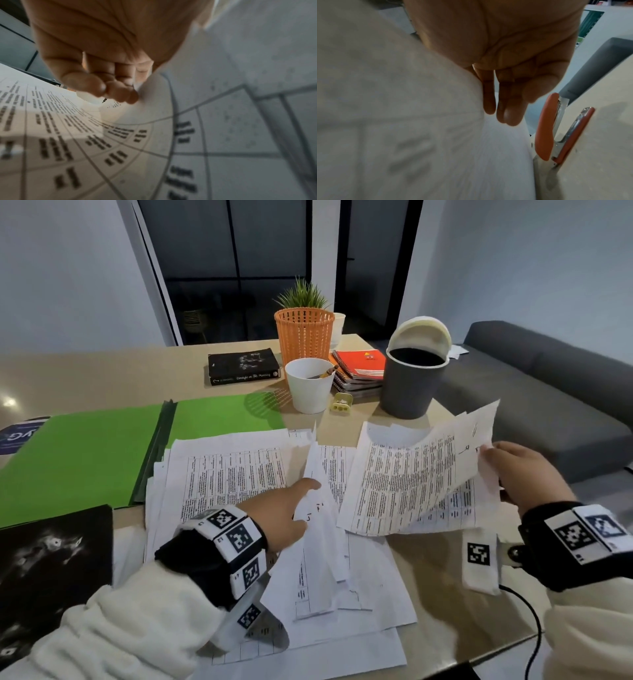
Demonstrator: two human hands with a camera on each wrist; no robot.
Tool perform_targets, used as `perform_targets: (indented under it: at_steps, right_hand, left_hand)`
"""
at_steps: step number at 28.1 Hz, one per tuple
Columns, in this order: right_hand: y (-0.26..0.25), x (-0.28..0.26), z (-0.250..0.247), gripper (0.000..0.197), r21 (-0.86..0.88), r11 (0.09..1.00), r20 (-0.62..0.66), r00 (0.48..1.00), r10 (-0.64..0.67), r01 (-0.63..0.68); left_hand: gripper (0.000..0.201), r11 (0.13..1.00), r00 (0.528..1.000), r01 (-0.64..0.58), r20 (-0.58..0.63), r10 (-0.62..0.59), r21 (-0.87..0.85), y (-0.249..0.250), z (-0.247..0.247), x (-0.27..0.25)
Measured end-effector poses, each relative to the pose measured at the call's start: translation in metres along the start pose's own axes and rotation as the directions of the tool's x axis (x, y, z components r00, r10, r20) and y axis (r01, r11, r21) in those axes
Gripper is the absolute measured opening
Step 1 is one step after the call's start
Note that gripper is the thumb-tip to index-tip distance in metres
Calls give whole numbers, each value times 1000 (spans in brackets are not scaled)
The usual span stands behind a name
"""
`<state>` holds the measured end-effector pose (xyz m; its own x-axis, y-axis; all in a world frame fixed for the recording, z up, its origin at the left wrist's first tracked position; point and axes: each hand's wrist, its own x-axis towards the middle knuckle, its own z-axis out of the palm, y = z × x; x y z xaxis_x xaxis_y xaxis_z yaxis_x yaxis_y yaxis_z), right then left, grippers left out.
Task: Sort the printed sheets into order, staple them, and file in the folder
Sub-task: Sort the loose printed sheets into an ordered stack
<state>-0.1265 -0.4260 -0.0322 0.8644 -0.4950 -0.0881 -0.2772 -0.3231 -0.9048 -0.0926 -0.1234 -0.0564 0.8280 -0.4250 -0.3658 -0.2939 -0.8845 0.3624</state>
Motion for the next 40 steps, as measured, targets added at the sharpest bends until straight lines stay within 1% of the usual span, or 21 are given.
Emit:
perform_targets:
  at_steps: [3,6,9,12,13,15,17,18,19,21,22,24,26,27,28,32,35,37,38,39,40]
  right_hand:
    - [1,4,0,25,-65,998,-7,1000,-4,4]
    - [3,7,3,24,-95,995,-5,1000,26,-26]
    - [6,7,9,21,-43,997,25,997,70,-69]
    - [12,7,14,14,-55,995,100,991,89,-84]
    - [14,8,15,12,-66,994,104,990,93,-86]
    - [17,8,14,14,-77,994,69,994,86,-81]
    - [17,9,12,16,-49,998,28,999,43,-42]
    - [16,9,12,17,-24,1000,13,1000,17,-17]
    - [14,9,11,17,-4,1000,-3,1000,-4,4]
    - [11,9,11,16,-8,999,-41,998,-38,37]
    - [10,11,10,20,-40,998,-65,997,-52,49]
    - [11,13,10,42,-105,993,-99,993,-57,47]
    - [16,14,10,67,-118,993,-102,994,-26,14]
    - [18,14,10,73,-125,992,-94,996,-6,-6]
    - [21,15,10,73,-142,990,-90,996,3,-15]
    - [29,22,15,53,-285,958,-56,998,31,-46]
    - [34,25,16,57,-391,917,-14,997,77,-77]
    - [37,26,17,56,-417,904,21,994,111,-93]
    - [40,26,17,50,-420,903,40,992,121,-93]
    - [43,26,17,38,-422,900,61,987,146,-107]
    - [46,26,17,22,-402,909,83,984,159,-112]
  left_hand:
    - [83,1000,1000,20,16,-20,-7,-3,-2,-2]
    - [102,998,998,58,37,-58,9,-5,-2,-4]
    - [112,998,997,66,25,-66,7,-6,-1,-4]
    - [120,996,997,75,-8,-75,-51,-11,0,-4]
    - [121,995,997,71,-19,-73,-66,-13,0,-4]
    - [110,996,999,31,-21,-33,-80,-15,-1,-4]
    - [85,996,1000,-17,-10,17,-91,-17,-2,-7]
    - [76,994,1000,-29,-6,29,-103,-16,-4,-8]
    - [74,992,1000,-31,-6,30,-120,-14,-4,-10]
    - [82,992,1000,-9,-9,8,-124,-11,-5,-9]
    - [88,993,1000,15,-12,-16,-114,-11,-5,-9]
    - [97,993,999,50,-17,-52,-106,-13,-6,-9]
    - [102,991,999,31,-14,-33,-126,-17,-9,-9]
    - [101,991,1000,18,-19,-21,-133,-18,-11,-10]
    - [97,991,1000,9,-28,-13,-137,-18,-13,-12]
    - [62,992,999,29,-30,-33,-122,-14,-13,-15]
    - [54,991,999,30,-31,-35,-128,-16,-11,-12]
    - [52,991,998,34,-40,-39,-131,-17,-11,-11]
    - [51,991,998,34,-44,-40,-126,-18,-10,-10]
    - [51,992,998,32,-50,-38,-121,-18,-10,-10]
    - [50,992,998,31,-55,-38,-122,-19,-10,-9]
